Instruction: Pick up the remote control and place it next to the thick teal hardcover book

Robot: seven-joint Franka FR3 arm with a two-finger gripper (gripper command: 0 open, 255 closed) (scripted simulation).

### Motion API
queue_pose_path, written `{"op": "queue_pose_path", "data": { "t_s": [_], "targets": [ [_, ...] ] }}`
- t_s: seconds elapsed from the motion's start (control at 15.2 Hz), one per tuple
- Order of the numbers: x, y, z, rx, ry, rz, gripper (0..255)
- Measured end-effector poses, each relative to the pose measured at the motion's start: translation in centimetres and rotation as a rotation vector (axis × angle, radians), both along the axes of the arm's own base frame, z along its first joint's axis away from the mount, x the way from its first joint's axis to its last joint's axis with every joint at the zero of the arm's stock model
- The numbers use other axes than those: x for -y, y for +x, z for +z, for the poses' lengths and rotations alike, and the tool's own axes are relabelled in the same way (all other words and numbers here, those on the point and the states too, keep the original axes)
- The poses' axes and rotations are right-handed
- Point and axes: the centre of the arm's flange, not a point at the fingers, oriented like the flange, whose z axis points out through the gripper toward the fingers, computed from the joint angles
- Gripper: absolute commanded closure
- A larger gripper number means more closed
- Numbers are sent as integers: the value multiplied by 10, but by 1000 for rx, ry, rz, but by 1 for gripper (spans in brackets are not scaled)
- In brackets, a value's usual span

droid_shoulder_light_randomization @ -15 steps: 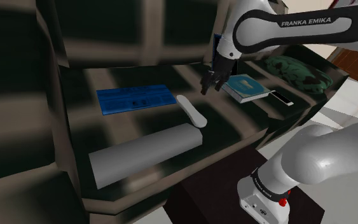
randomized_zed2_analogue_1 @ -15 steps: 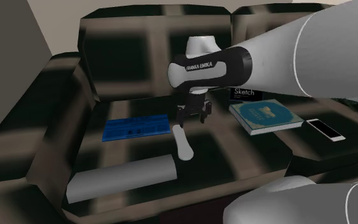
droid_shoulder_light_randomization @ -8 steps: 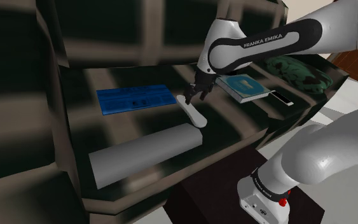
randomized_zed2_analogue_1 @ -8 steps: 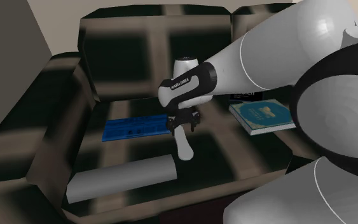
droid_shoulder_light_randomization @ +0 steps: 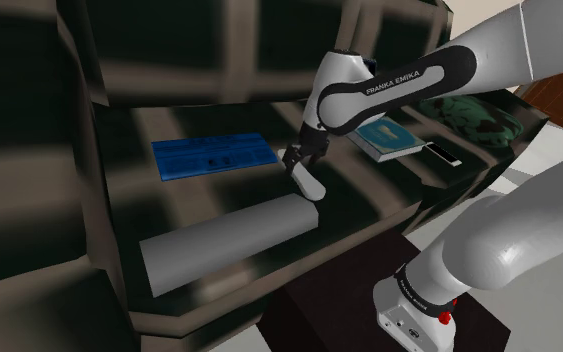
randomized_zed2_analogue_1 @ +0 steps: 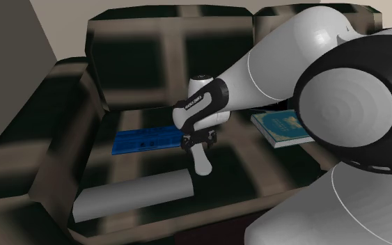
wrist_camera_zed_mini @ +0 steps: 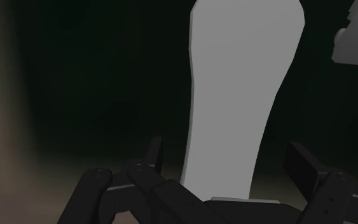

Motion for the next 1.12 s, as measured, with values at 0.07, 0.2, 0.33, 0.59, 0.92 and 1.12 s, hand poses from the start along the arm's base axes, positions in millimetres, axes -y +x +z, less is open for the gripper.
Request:
{"op": "queue_pose_path", "data": {
  "t_s": [0.07,0.2,0.33,0.59,0.92,1.12],
  "targets": [
    [0,0,-2,0,0,0,0],
    [0,0,-4,0,0,0,0],
    [0,0,-4,0,0,0,0],
    [0,0,-4,0,0,0,255],
    [0,0,-4,0,0,0,255],
    [0,0,-4,0,0,0,255]
  ]
}}
